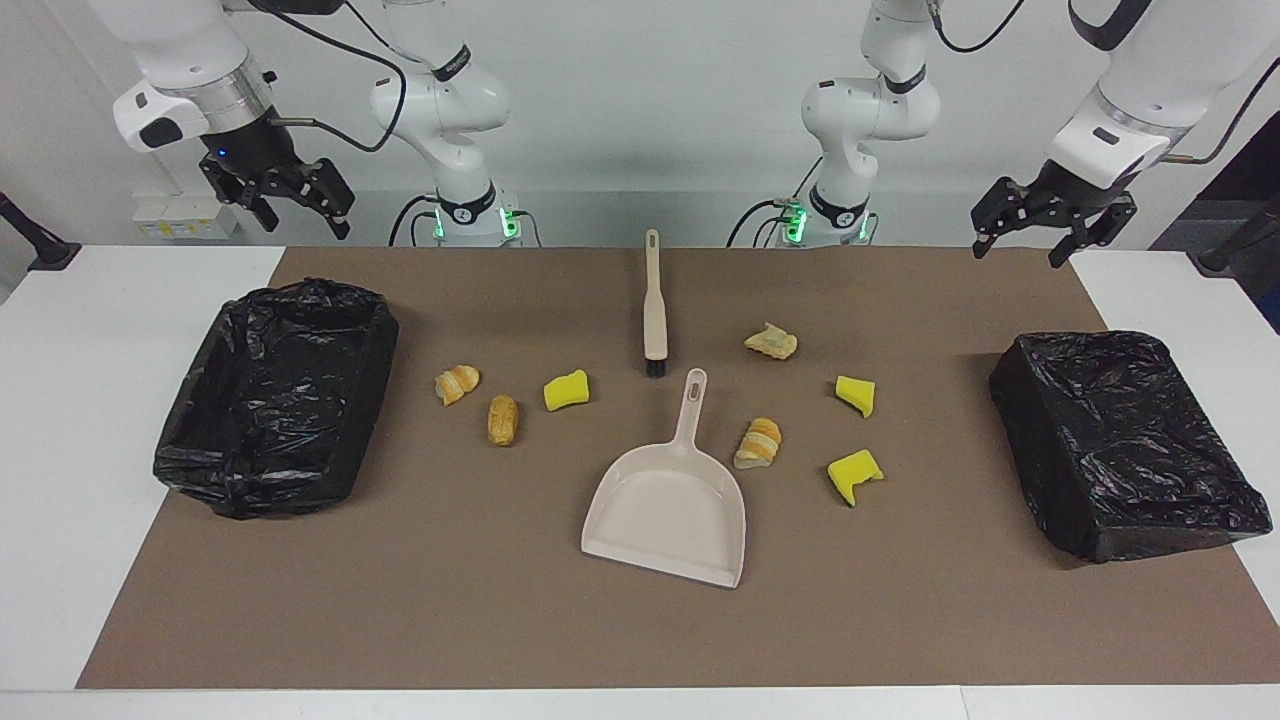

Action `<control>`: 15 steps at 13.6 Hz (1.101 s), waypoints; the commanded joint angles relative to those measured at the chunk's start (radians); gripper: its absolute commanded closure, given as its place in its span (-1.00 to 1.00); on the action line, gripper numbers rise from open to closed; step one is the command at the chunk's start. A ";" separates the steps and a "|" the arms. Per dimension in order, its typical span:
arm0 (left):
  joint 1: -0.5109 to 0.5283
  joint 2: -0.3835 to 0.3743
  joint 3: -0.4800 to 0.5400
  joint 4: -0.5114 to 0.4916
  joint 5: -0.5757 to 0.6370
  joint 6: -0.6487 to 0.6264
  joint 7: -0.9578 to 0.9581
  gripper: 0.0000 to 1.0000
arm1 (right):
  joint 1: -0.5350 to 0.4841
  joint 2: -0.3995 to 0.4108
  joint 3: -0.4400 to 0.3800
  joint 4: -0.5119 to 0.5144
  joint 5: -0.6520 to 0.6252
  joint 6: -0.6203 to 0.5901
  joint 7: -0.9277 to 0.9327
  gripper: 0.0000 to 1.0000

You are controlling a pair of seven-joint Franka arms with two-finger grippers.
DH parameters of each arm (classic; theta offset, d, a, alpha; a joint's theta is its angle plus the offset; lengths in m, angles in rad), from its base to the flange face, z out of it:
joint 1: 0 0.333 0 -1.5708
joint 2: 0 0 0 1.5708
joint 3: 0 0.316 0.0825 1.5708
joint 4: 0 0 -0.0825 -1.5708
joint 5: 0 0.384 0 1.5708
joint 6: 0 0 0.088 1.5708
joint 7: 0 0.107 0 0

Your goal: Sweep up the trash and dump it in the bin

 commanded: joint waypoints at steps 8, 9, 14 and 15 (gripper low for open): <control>-0.010 -0.029 -0.013 -0.015 0.014 -0.043 -0.017 -1.00 | -0.017 -0.017 0.020 -0.010 -0.001 0.006 -0.035 -1.00; -0.021 -0.058 -0.025 -0.062 0.007 -0.028 -0.017 -1.00 | -0.019 -0.017 0.018 -0.010 0.001 -0.002 -0.038 -1.00; -0.032 -0.219 -0.275 -0.422 -0.033 0.162 -0.134 -1.00 | 0.027 -0.028 0.026 -0.020 -0.063 0.018 -0.037 -1.00; -0.032 -0.220 -0.353 -0.487 -0.033 0.232 -0.196 -1.00 | 0.030 -0.030 0.026 -0.023 -0.062 0.020 -0.032 -1.00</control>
